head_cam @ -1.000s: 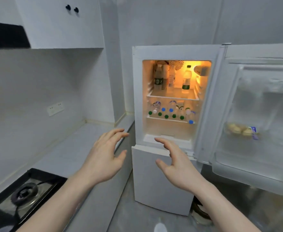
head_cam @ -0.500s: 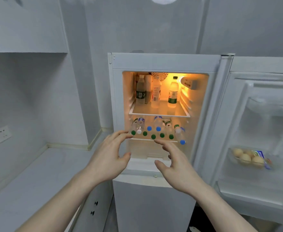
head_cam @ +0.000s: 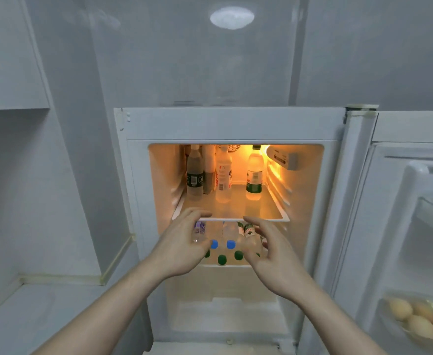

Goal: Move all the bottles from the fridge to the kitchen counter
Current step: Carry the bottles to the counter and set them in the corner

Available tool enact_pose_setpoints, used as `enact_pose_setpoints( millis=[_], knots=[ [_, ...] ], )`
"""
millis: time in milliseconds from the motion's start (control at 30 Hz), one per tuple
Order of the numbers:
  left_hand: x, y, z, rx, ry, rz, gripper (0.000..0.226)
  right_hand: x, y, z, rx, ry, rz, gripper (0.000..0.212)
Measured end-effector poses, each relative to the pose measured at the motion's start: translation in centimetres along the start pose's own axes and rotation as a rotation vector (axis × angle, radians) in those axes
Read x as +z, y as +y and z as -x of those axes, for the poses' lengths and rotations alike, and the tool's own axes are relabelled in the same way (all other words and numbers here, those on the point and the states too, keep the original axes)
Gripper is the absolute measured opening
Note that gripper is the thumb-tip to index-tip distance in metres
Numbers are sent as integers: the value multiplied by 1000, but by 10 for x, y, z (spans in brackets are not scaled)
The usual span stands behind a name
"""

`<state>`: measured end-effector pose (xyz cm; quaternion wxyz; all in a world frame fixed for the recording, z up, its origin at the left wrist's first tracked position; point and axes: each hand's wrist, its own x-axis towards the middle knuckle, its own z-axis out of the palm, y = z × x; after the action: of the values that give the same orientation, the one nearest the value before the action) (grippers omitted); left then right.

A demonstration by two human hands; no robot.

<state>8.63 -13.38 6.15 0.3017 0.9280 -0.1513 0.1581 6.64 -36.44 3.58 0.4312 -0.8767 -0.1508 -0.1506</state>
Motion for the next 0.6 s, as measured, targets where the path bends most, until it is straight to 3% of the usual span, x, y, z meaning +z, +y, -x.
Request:
enact_pose_setpoints(
  millis=[467, 600],
  knots=[
    [72, -39, -171, -151, 68, 70, 74, 15, 82, -168, 71, 137, -43, 66],
    [94, -46, -201, -156, 96, 90, 68, 27, 102, -196, 104, 184, -10, 71]
  ],
)
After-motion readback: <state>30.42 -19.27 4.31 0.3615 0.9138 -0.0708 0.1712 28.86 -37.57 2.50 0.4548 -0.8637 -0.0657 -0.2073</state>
